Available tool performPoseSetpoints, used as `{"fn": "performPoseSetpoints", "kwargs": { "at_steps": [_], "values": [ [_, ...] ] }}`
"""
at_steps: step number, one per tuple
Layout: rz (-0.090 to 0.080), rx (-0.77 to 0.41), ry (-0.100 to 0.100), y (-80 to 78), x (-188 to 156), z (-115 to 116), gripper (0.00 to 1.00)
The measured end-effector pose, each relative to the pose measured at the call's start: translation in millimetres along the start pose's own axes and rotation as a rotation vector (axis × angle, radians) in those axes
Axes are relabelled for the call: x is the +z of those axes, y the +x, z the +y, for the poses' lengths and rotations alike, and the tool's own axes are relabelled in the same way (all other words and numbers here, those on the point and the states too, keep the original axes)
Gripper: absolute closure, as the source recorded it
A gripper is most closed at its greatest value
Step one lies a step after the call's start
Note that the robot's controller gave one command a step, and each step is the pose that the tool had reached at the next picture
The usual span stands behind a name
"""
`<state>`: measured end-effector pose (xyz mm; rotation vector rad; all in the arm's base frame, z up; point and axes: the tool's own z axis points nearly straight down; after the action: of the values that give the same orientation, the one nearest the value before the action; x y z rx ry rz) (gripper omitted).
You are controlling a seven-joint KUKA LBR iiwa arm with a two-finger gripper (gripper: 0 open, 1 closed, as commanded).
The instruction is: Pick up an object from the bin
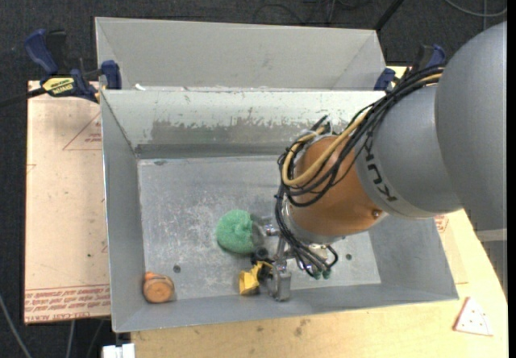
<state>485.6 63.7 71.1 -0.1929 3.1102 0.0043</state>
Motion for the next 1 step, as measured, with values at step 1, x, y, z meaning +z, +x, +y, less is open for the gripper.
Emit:
{"fn": "performPoseSetpoints", "kwargs": {
  "at_steps": [1],
  "values": [
    [0.009,-0.184,0.001,0.8,-3.1,5.4,1.00]
  ]
}}
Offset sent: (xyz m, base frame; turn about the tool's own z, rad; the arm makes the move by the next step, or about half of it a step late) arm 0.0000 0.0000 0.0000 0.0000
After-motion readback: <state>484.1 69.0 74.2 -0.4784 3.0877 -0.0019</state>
